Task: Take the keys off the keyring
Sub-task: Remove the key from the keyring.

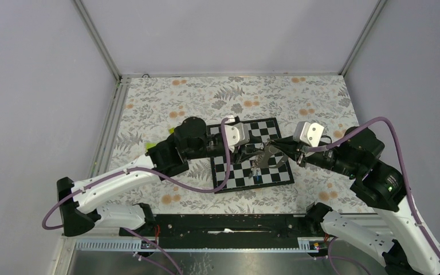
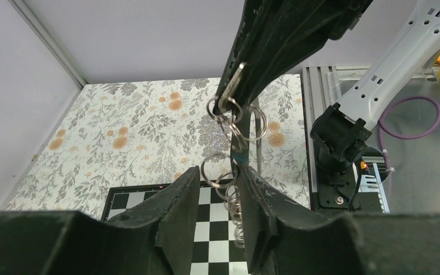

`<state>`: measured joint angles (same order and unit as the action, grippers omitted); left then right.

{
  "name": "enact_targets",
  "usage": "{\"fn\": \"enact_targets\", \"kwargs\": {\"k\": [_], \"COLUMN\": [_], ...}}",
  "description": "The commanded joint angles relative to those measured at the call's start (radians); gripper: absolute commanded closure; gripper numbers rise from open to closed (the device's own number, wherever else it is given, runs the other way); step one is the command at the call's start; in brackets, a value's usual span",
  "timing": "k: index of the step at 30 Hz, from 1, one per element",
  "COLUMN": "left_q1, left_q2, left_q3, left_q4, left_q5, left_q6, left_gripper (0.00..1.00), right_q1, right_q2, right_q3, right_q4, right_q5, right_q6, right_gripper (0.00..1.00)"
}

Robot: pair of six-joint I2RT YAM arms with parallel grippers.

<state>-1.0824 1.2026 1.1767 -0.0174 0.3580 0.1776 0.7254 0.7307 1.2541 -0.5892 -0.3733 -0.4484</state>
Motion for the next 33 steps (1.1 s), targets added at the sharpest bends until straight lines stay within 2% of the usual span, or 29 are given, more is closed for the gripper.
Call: {"fn": "enact_targets", "kwargs": {"k": [1,8,14,23,33], "left_q1": [0.003,0.001,0.003,0.002,0.003], "left_q2": [-0.057,-0.096,-0.091,-0.083,-0.061], "left_q3": [-0.054,-0.158,-0.156,-0.154,-0.154], "left_q4": [0.173,0.394,0.43,0.441,0.447], "left_q5": [-0.033,-0.04,0.029,0.097,0.122], "left_q6": [-0.05,-0.108,-0.122,-0.131,-0.141], "left_gripper": [0.63,0.63,0.66,0.75,0.71], "right_q1": [-0.002,-0.003,-0.002,-0.002,-0.002], "right_q2": [-0.009,-0.011,-0.017,-0.021,-0.023], "right_q3": [0.03,0.022,0.008,0.008,0.011], "right_q4": [0.082,0.089,0.1,0.107,0.116], "right_q5": [0.02,0.028,0.033,0.03,0.018], "right_q6": [0.007,0.025,0.028,0.038,0.046], "right_gripper": [1.0,1.0,1.0,1.0,1.0]}}
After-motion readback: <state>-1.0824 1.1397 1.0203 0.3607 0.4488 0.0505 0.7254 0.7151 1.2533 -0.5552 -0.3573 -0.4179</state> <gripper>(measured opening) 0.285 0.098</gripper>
